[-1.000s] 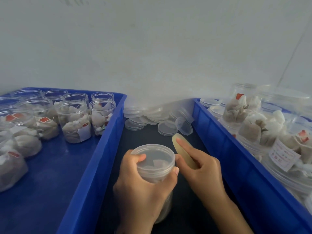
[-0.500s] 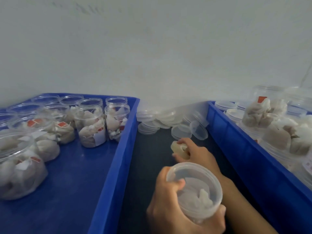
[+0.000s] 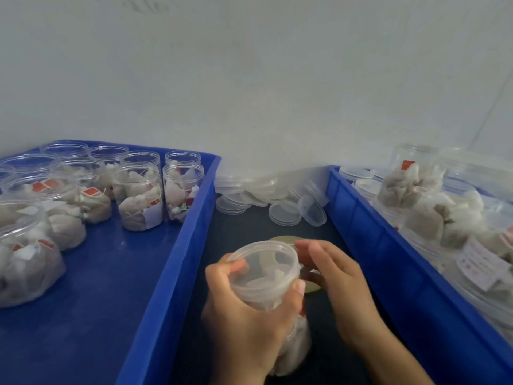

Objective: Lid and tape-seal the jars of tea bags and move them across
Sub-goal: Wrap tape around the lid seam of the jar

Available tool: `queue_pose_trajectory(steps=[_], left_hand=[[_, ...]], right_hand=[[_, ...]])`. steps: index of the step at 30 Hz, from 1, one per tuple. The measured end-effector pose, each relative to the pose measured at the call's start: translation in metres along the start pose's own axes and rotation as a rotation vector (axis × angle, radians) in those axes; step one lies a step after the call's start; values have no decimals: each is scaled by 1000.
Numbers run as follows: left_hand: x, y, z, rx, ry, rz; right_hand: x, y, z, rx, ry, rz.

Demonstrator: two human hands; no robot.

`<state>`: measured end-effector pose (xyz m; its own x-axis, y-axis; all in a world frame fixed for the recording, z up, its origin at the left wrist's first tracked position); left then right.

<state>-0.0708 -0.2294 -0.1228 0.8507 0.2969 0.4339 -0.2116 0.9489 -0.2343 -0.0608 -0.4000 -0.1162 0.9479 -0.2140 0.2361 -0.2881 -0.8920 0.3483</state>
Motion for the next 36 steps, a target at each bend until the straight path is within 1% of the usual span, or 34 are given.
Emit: queue_pose_trajectory(steps=[2,4,6,10,13,17,21,24,26,27,29,30,31,32,33,35,36], left_hand=[[0,1,-2,-8,28,15],[1,1,0,-11,20,15],[2,3,1,-9,10,17],[1,-2,2,7,-18,-10],[-1,-4,4,0,-20,-33],[-2,-5,4,20,-43,-65],[-3,-6,3,-24,-2,-50],[-7,-13,5,-54,-61,-31],[-12,-18,1,42,-26,-69],[-15,-19,-3,134,10,-82],[-20,-21,-9,346,61,-123],[-20,-24,-10,397,80,-155],[-19,-27,-11,398,113,-168],[-16,-27,-9,361,142,-155],[-10,-25,-2,289,140,-101],[10,-22,26,104,70,77],[25,-27,43,28,12,139]], right_hand=[[-10,-10,-4,123,55,-165],[-15,-19,-6,192,55,-241],[-16,-21,-11,228,81,-226],[-13,-13,-5,318,36,-134],[-13,-15,-5,401,8,-153],[-13,-16,1,558,-96,-174],[-14,-16,1,482,-100,-125],[-12,-12,4,355,-87,3],[-12,-4,10,293,-97,89],[-12,0,14,259,-124,107],[-15,6,23,196,-191,115],[-16,8,27,183,-220,111],[-17,9,29,181,-241,102],[-17,8,31,173,-248,97],[-17,6,31,157,-249,102],[-16,4,37,91,-266,156],[-15,2,42,49,-289,193]])
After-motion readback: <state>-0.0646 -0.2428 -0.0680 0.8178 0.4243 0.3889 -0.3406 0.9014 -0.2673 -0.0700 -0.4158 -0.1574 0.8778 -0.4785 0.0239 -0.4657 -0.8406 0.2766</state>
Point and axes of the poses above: each hand's wrist, its own x-axis towards the middle knuckle, its own y-axis out of the back of the hand, z = x × y, the point moved 8 cm from there along x, towards the middle knuckle, and after that the axes turned 14 degrees about -x, right-handed, at the moved point
